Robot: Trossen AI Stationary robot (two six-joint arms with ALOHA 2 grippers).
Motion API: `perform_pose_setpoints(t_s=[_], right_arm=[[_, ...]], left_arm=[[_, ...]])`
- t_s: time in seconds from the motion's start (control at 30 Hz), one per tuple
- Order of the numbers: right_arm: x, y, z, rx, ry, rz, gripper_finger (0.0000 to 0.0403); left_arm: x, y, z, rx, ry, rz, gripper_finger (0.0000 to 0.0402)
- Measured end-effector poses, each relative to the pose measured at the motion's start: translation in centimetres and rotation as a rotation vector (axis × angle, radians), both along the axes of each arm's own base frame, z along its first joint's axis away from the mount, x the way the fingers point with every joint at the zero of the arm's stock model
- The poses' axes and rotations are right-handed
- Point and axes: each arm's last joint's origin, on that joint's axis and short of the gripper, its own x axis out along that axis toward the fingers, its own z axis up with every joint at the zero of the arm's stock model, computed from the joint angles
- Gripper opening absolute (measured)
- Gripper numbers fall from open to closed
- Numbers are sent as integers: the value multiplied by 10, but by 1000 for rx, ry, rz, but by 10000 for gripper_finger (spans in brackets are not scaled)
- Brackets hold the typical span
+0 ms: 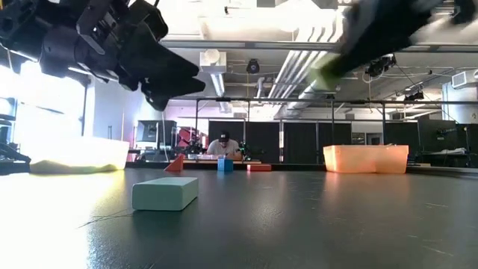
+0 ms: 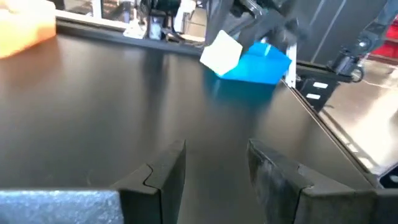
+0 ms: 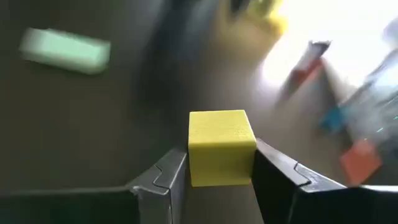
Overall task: Sort blocks by size
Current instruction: Put the yellow square block into the blue bin
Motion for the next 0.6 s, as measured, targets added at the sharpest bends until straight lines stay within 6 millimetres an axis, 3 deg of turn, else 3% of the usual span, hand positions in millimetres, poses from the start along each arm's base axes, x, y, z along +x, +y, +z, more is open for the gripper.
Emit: perform_pose_setpoints(t_s=[0.13,0.23,0.43,0.6], right_arm=[[-43,1,31,488,152,-254,136],[-75,16,39,779,284,-467,138],[-126,52,27,858,492,-798,139],[-146,78,10,870,533,-973,140]], left_arm=[[0,0,-2,17,18,18,157],[0,0,-4,19,24,19,157],[-1,-5,-6,25,38,9,157],[-1,-6,-8,32,44,21,157]])
